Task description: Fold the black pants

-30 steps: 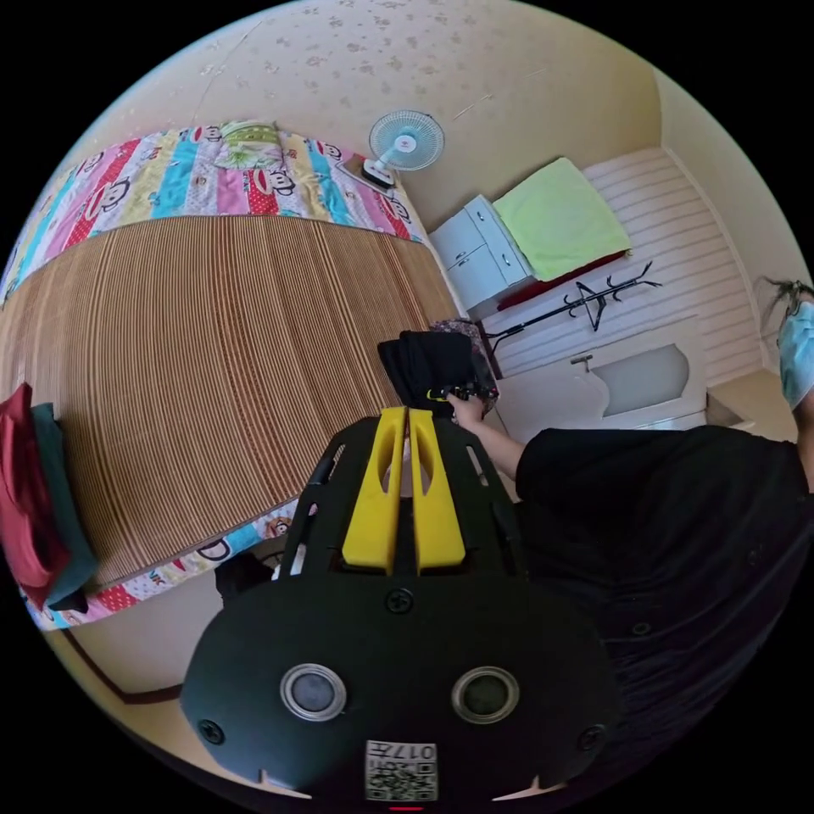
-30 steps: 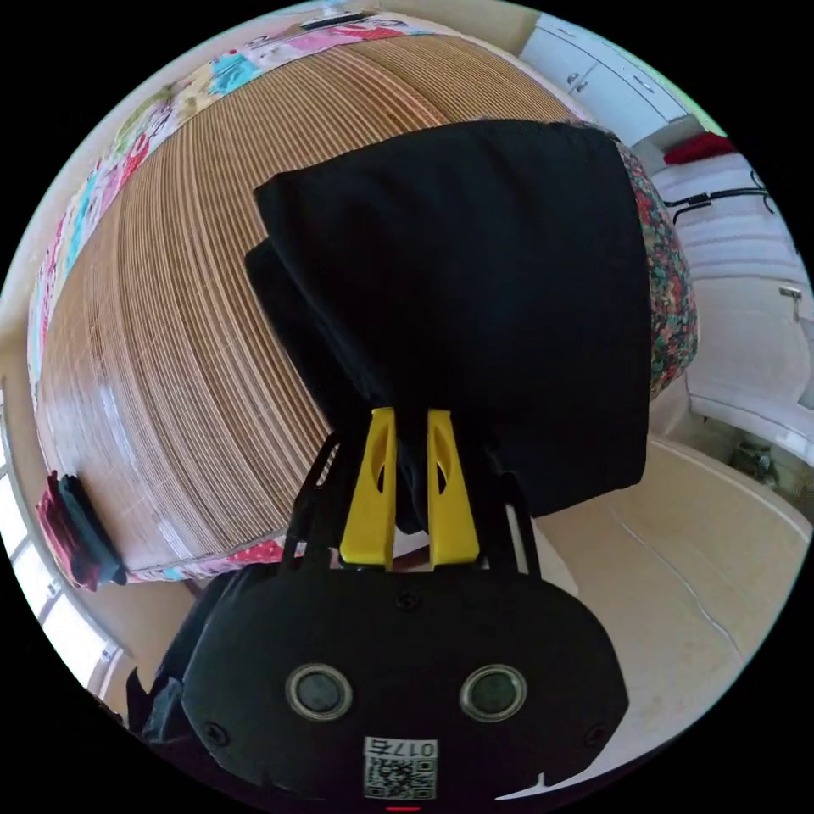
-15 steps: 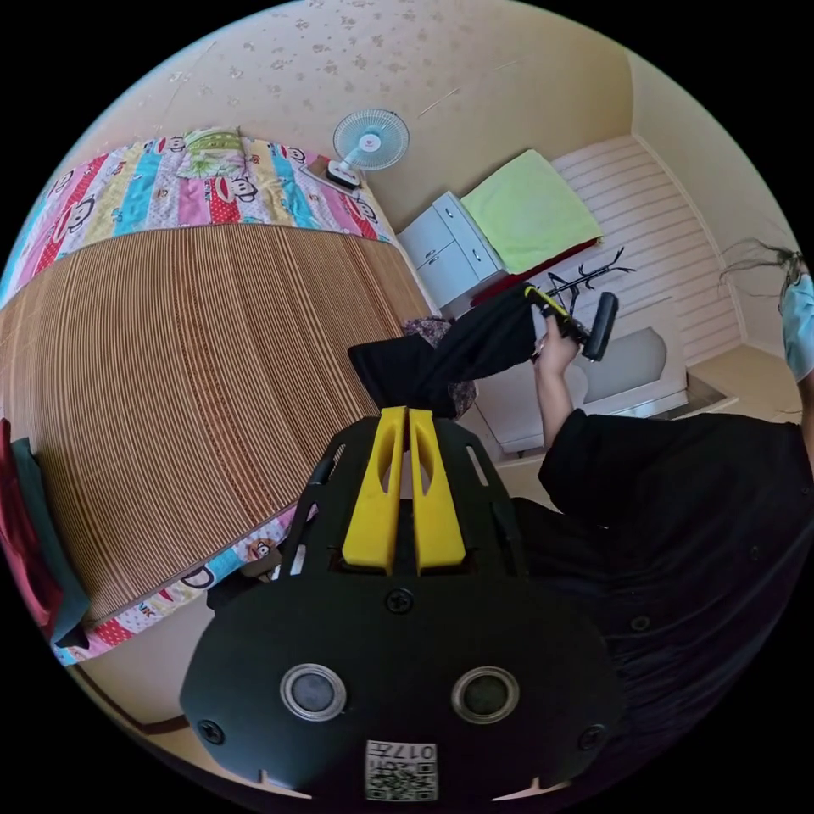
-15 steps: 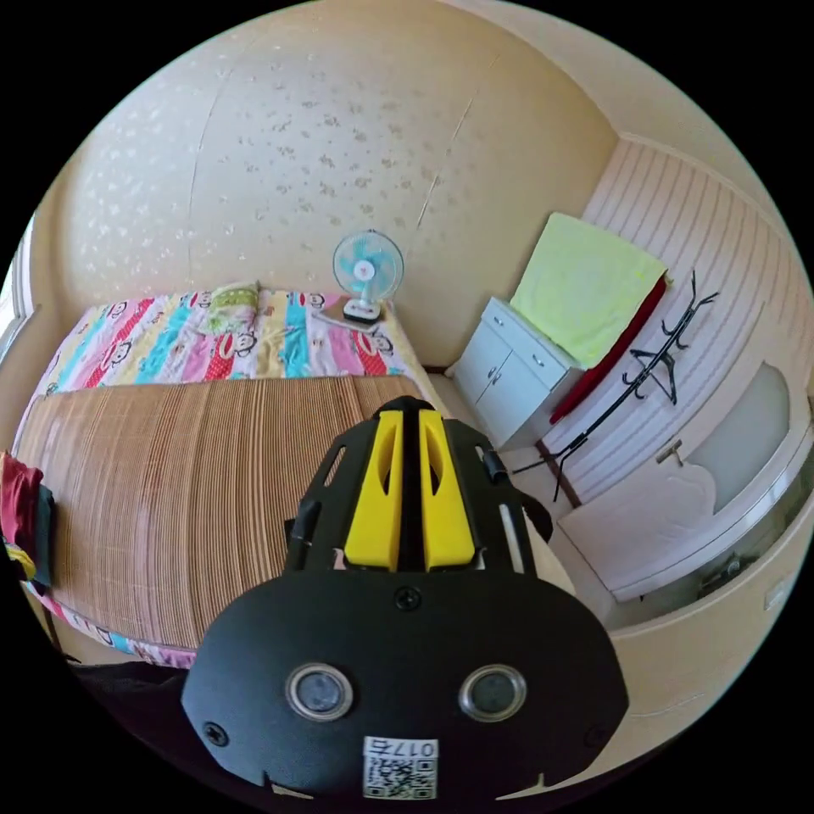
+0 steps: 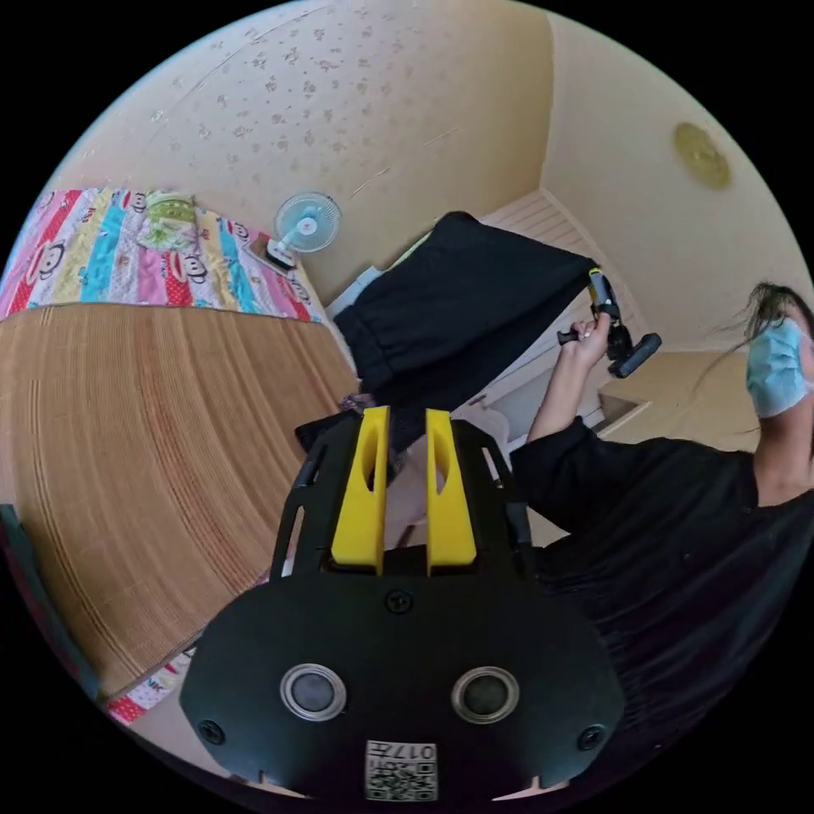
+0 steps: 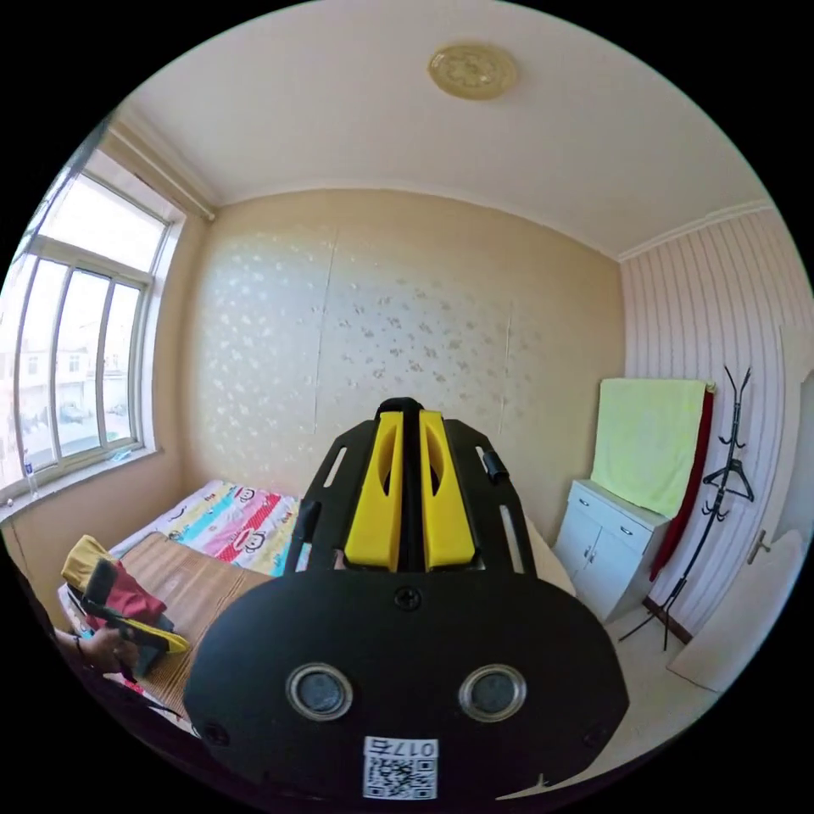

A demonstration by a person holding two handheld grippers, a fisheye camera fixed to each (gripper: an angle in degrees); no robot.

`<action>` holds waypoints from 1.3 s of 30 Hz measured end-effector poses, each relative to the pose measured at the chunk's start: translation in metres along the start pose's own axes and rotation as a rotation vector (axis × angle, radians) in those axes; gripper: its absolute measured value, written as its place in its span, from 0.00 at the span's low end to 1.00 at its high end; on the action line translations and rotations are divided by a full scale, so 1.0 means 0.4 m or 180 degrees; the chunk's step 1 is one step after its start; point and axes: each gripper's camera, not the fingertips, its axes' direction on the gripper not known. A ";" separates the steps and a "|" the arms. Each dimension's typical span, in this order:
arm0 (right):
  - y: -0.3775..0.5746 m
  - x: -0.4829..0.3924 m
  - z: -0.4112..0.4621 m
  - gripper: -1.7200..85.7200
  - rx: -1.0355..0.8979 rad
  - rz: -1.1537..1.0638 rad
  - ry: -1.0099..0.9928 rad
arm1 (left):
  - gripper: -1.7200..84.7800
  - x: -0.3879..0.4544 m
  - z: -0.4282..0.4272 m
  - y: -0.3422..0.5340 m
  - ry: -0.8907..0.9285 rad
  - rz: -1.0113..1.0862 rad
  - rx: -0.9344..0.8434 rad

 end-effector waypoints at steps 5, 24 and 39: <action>-0.042 -0.251 -0.012 0.05 0.0030 -0.0044 -0.0190 | 0.19 -0.104 -0.100 -0.043 0.1285 -0.0799 0.0396; 0.043 -1.043 -0.081 0.05 -0.0053 -0.0275 -0.1553 | 0.20 -0.327 -0.542 0.110 0.3508 -0.2578 0.2548; 0.132 -0.957 -0.126 0.05 -0.0208 -0.0640 -0.2826 | 0.10 -0.455 -0.613 -0.054 0.3653 -0.2032 0.3111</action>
